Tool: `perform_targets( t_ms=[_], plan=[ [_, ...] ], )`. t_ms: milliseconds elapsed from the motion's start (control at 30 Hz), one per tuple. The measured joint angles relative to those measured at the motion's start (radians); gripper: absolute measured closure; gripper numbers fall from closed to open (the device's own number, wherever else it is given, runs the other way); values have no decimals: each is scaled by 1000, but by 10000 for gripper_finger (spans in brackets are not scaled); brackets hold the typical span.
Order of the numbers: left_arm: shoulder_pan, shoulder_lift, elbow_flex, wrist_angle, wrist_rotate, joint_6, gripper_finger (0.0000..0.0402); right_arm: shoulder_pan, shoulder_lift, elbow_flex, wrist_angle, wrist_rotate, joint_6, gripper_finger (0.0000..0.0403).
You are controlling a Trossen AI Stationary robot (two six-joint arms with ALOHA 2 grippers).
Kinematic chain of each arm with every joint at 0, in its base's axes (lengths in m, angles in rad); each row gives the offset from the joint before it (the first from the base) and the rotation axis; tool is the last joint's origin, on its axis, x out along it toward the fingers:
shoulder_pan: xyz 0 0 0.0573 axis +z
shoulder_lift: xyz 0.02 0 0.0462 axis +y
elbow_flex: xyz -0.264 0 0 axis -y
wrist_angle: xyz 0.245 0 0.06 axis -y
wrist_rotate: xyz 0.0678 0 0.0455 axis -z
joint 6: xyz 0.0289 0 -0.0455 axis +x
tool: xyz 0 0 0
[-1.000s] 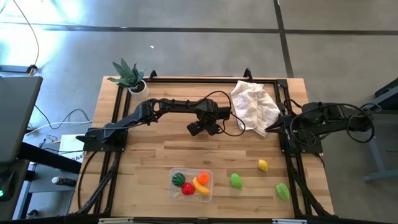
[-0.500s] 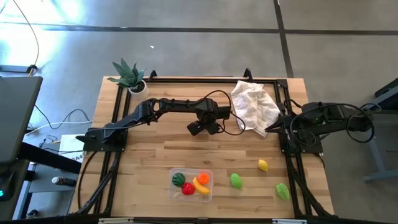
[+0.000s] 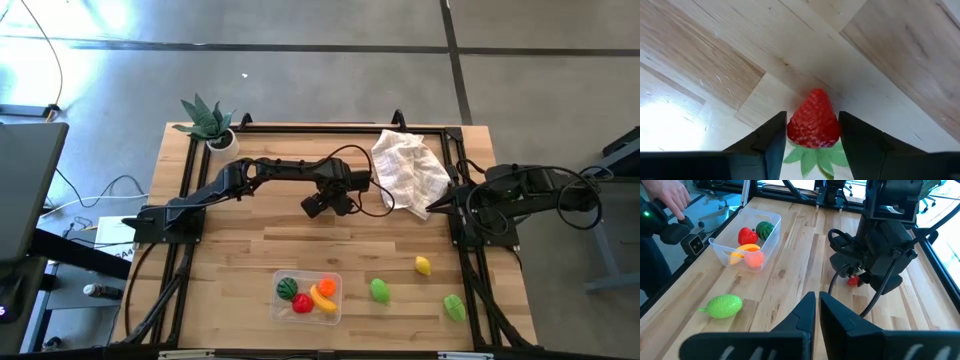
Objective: Pick and placing Produce into tupperware
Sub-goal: Put the strawberry into the bin
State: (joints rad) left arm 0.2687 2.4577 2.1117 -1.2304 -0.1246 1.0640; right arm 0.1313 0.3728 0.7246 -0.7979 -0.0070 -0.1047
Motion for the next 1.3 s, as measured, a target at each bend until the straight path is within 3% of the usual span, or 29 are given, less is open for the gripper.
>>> perform_targets(
  t_ms=[400, 700, 1000, 1300],
  plan=[
    [0, 0, 0, 0, 0, -27, 267, 0, 0, 0, 0, 0, 0, 386],
    [0, 0, 5, -5, 0, -77, 250, 0, 0, 0, 0, 0, 0, 386],
    [0, 0, 95, -51, -3, -113, 266, 0, 0, 0, 0, 0, 0, 386],
    [-17, -29, 233, -136, 74, -180, 263, 0, 0, 0, 0, 0, 0, 386]
  ],
)
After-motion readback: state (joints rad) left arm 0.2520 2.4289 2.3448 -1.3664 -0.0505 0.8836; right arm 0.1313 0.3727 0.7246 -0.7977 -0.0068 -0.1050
